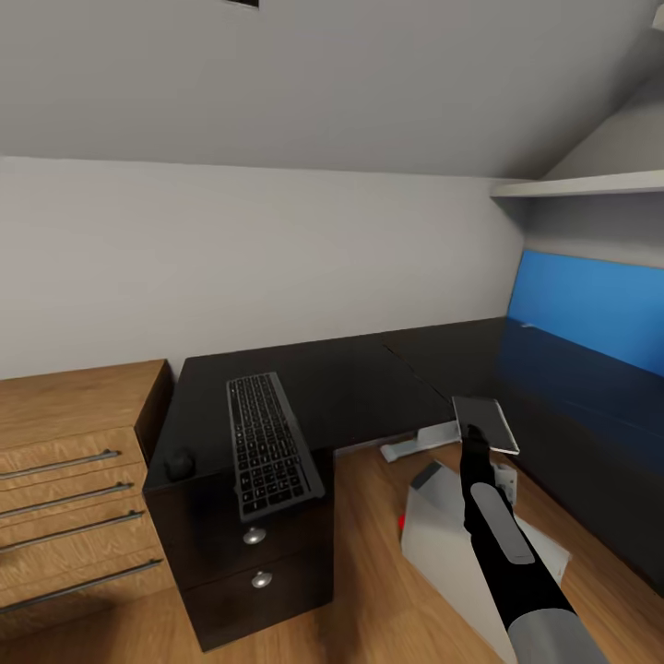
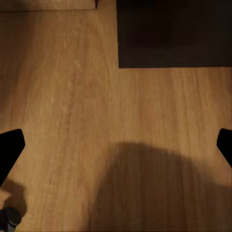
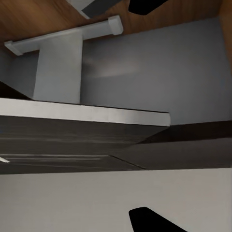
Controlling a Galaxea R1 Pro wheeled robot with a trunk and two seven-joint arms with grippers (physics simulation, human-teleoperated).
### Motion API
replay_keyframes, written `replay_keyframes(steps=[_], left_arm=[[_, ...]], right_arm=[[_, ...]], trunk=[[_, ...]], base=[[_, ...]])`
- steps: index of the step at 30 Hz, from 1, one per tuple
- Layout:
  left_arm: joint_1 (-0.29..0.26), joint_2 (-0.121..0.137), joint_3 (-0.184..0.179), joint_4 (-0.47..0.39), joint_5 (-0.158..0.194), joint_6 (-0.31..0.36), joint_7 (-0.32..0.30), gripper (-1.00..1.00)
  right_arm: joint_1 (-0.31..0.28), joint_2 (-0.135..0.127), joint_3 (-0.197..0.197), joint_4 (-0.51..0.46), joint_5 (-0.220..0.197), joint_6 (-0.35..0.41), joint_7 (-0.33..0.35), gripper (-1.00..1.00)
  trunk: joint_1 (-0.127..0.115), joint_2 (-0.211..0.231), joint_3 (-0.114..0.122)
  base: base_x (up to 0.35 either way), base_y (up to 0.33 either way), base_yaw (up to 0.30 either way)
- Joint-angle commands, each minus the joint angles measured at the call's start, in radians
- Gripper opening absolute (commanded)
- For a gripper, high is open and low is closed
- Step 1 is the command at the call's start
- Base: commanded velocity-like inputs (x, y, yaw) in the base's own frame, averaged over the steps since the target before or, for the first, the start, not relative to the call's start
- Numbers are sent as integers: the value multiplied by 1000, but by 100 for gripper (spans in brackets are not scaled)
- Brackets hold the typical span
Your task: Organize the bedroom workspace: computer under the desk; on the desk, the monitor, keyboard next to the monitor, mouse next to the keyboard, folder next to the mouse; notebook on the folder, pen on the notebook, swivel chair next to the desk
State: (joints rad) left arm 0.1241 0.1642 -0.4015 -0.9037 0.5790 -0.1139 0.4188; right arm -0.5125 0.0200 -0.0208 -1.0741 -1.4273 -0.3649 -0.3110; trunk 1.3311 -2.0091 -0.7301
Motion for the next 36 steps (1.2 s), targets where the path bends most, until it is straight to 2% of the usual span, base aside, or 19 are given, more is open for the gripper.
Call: replay_keyframes(steps=[1, 8, 27, 28, 36], left_arm=[[-1, 1, -6, 0, 10, -7, 6, 100], [-1, 1, -5, 3, 10, -6, 6, 100], [0, 1, -6, 3, 10, -6, 6, 100], [0, 1, -6, 3, 10, -6, 6, 100], [0, 1, -6, 3, 10, -6, 6, 100]], right_arm=[[0, 0, -1, -2, -9, -5, 0, 100], [-1, -1, -1, -2, -8, -6, 1, 100], [-1, -8, -8, -3, -4, -5, -1, 100], [-1, -8, -8, -3, -4, -5, -1, -100], [-1, -8, -8, -3, -3, -6, -16, -100]], trunk=[[0, 0, -1], [0, 0, -1], [0, 0, -1], [0, 0, -1], [0, 0, -1]], base=[[219, 52, 0], [148, 20, 0], [8, 1, 0], [0, 0, 0], [0, 0, 0]])
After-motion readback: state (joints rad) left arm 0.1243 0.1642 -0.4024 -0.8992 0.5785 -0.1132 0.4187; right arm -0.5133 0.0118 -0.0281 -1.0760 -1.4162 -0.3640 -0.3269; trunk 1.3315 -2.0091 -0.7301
